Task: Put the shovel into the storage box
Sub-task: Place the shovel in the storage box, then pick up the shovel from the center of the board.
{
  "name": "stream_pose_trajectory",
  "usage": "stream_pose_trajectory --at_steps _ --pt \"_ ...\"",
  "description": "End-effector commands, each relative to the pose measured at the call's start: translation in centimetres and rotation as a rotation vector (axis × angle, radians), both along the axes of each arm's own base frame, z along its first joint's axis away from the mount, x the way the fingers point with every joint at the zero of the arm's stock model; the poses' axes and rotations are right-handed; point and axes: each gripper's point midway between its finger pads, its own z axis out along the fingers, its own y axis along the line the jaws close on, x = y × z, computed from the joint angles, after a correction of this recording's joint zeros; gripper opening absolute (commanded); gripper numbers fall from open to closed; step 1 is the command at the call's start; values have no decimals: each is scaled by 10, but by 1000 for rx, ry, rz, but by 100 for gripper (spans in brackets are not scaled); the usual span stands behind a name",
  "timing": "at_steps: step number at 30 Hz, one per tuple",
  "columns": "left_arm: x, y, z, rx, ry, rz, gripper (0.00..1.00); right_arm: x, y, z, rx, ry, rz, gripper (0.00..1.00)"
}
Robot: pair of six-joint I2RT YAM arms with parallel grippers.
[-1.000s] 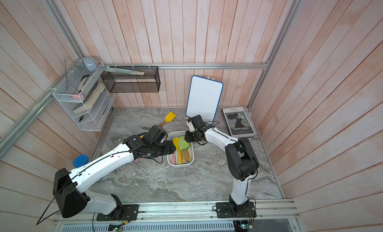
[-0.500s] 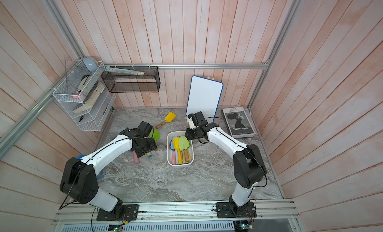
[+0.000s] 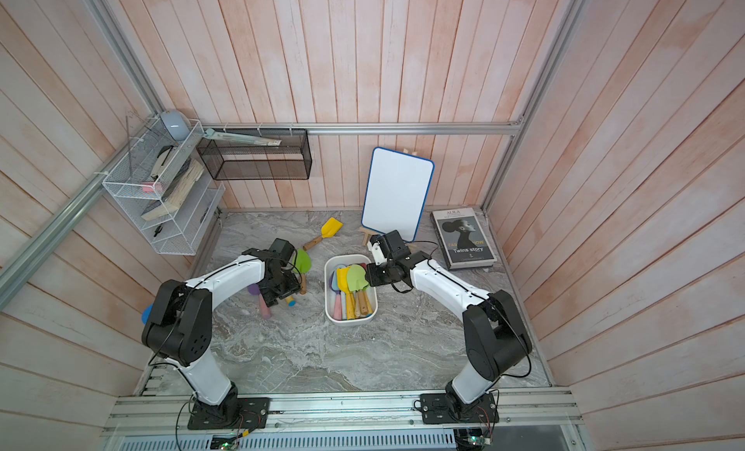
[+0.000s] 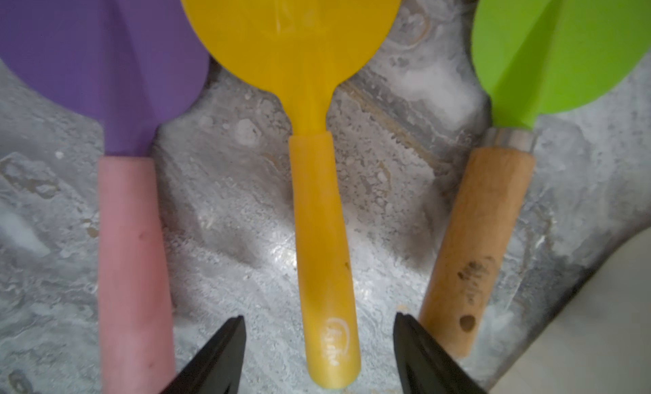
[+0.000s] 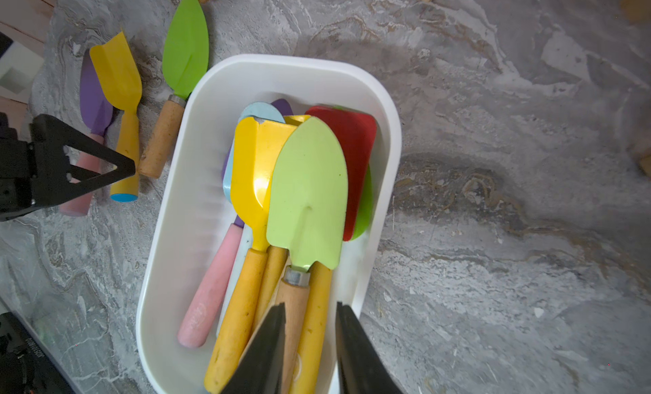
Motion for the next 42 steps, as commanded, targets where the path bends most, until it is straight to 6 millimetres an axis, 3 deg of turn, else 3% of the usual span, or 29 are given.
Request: stream_pose_trajectory --at_steps 1,9,13,16,21,26,31,36,42 --pt "11 -5 -5 -27 -23 11 70 -1 6 0 21 -5 18 29" --pt "13 -6 -16 -25 -11 15 51 -2 6 -5 23 5 20 29" --pt "10 -5 -18 -21 -2 21 30 -3 6 -6 23 10 20 29" --pt "9 -4 -17 -21 -2 23 21 -4 7 -6 26 14 22 29" --pt "9 -5 -7 -29 -16 20 19 -5 8 -2 37 9 26 28" --pt "9 -14 21 -54 -57 -16 18 -5 11 6 68 -1 28 28" --pt "2 -42 69 -104 -122 -124 18 -7 23 22 151 -10 50 28" --pt "-18 -82 108 -177 -183 -243 18 -10 40 45 271 -24 102 29" --pt "-51 -119 125 -281 -179 -358 18 -8 54 77 377 -56 143 34"
